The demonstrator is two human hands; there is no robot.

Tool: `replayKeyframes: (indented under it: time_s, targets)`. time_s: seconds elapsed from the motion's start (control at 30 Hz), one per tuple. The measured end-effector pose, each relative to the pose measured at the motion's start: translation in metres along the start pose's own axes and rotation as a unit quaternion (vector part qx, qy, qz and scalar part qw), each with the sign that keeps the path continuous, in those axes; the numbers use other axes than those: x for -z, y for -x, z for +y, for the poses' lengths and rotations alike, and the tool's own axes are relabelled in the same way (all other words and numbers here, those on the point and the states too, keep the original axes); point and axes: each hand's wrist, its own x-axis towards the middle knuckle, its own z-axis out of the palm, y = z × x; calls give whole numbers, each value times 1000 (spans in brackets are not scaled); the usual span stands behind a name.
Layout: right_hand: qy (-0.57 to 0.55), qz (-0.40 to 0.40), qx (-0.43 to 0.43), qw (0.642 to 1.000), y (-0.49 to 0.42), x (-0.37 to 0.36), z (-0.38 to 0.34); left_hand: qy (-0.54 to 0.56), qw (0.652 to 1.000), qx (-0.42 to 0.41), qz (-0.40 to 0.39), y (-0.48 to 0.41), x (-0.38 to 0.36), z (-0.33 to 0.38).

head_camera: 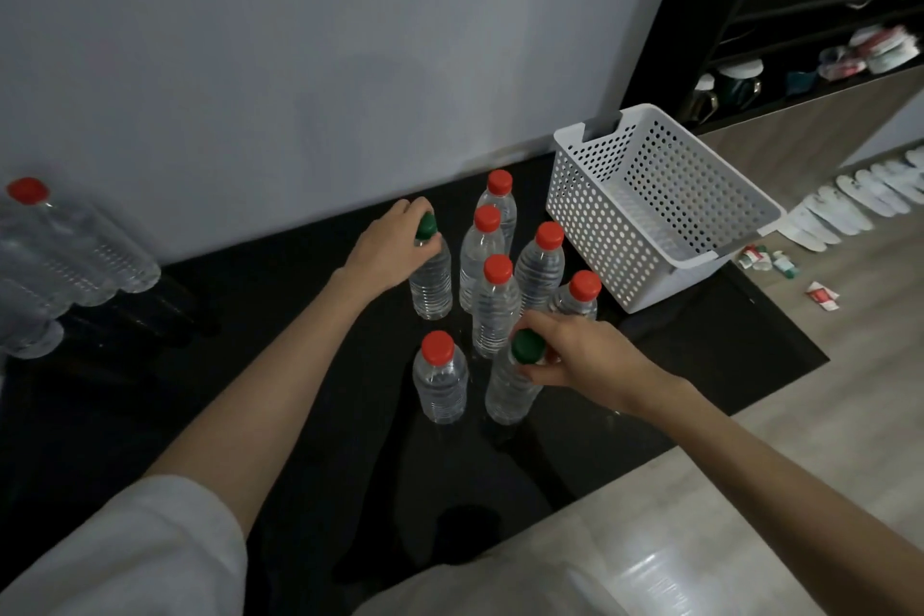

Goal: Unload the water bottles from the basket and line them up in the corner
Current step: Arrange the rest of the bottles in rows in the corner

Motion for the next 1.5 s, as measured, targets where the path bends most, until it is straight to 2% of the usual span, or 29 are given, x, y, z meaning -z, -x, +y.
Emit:
replayKeyframes:
  time_s: [0.2,0.43,0.87,1.07,1.5]
  targets:
    - [-50,27,-10,998,5,-11,-6,28,999,2,20,30,2,-15]
    - [-45,17,72,996,13,-5,-37,35,997,34,67,99,19,-22]
    - [-103,-10,198,975,-10,-16,-151,18,977,143,160,256,91,-62]
    - [-155,-40,209,965,-62,-39,-211,0,965,181,190,303,122,-118]
    - [-195,3,154,969,-226,-93,-341,40,964,206,162,324,175,-274]
